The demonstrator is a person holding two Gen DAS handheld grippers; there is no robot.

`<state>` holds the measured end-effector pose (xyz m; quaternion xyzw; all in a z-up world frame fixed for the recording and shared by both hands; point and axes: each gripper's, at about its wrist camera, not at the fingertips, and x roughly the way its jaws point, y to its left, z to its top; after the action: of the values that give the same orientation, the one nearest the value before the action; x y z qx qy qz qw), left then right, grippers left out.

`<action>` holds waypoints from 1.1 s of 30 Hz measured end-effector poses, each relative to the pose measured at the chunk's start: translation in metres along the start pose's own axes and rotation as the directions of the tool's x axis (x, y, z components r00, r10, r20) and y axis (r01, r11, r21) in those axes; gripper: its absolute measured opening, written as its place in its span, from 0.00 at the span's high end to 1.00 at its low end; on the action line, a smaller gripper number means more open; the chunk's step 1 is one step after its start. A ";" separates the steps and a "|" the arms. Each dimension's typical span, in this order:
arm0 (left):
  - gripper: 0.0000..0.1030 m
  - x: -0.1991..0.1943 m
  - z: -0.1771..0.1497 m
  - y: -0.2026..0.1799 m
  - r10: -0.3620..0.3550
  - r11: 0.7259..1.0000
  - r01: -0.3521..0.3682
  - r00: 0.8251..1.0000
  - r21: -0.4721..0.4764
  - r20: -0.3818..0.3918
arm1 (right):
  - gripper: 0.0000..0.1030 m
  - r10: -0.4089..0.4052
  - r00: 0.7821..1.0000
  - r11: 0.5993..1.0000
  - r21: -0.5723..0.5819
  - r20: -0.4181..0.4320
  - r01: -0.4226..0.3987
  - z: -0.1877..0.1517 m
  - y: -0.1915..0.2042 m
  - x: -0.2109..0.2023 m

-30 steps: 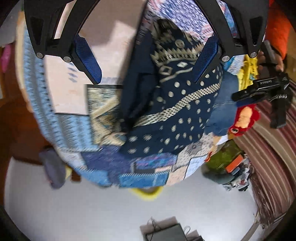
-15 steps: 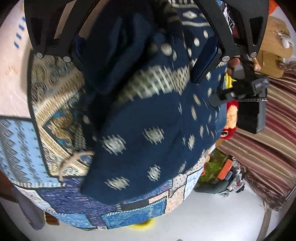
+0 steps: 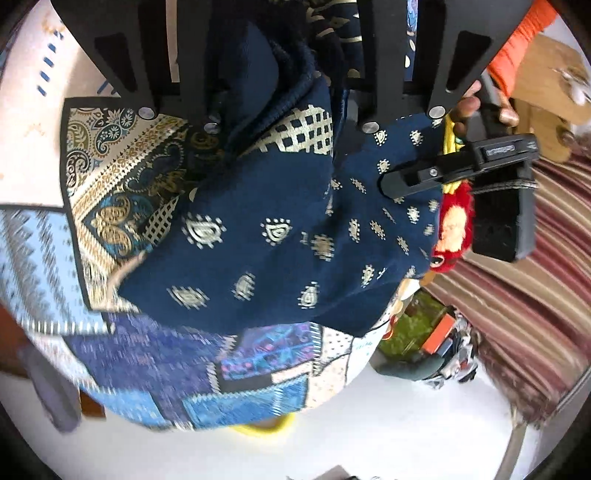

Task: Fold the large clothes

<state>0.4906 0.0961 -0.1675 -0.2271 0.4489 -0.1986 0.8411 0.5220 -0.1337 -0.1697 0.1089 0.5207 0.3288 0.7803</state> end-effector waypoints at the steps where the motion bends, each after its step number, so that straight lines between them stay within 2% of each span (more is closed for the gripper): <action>1: 0.46 -0.016 0.001 -0.004 0.009 1.000 -0.009 1.000 0.019 0.023 | 0.69 0.006 1.000 1.000 -0.004 0.009 -0.006 0.002 0.007 -0.005; 5: 0.46 -0.070 0.008 -0.011 0.031 0.998 -0.037 0.994 0.052 0.103 | 0.69 0.030 0.998 0.998 -0.062 0.060 -0.026 0.012 0.051 -0.028; 9: 0.46 -0.122 0.014 0.002 0.049 0.998 -0.056 0.985 0.041 0.166 | 0.69 0.066 0.993 0.992 -0.111 0.093 -0.056 0.022 0.103 -0.037; 13: 0.46 -0.161 0.011 0.032 0.088 0.996 -0.091 0.976 0.007 0.199 | 0.69 0.087 0.991 0.984 -0.163 0.102 -0.069 0.029 0.153 -0.025; 16: 0.46 -0.178 0.006 0.061 0.122 0.993 -0.118 0.973 -0.032 0.198 | 0.69 0.115 0.991 0.981 -0.166 0.069 -0.102 0.030 0.180 0.002; 20: 0.46 -0.184 -0.005 0.107 0.149 0.986 -0.133 0.974 -0.097 0.172 | 0.69 0.129 0.992 0.979 -0.160 0.010 -0.126 0.029 0.200 0.047; 24: 0.46 -0.172 -0.014 0.155 0.161 0.976 -0.137 0.978 -0.170 0.131 | 0.69 0.134 0.989 0.981 -0.133 -0.068 -0.142 0.026 0.202 0.104; 29: 0.46 -0.138 -0.022 0.210 0.127 0.954 -0.104 0.990 -0.281 0.065 | 0.69 0.117 0.980 0.987 -0.092 -0.159 -0.133 0.025 0.185 0.173; 33: 0.41 -0.124 -0.025 0.228 0.120 0.953 -0.096 0.991 -0.288 0.064 | 0.64 0.090 0.975 0.991 -0.077 -0.202 -0.107 0.024 0.164 0.206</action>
<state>0.4346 0.3439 -0.2250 -0.3283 0.4503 -0.0765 0.8268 0.5271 0.1240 -0.2279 0.0672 0.5750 0.3986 0.7113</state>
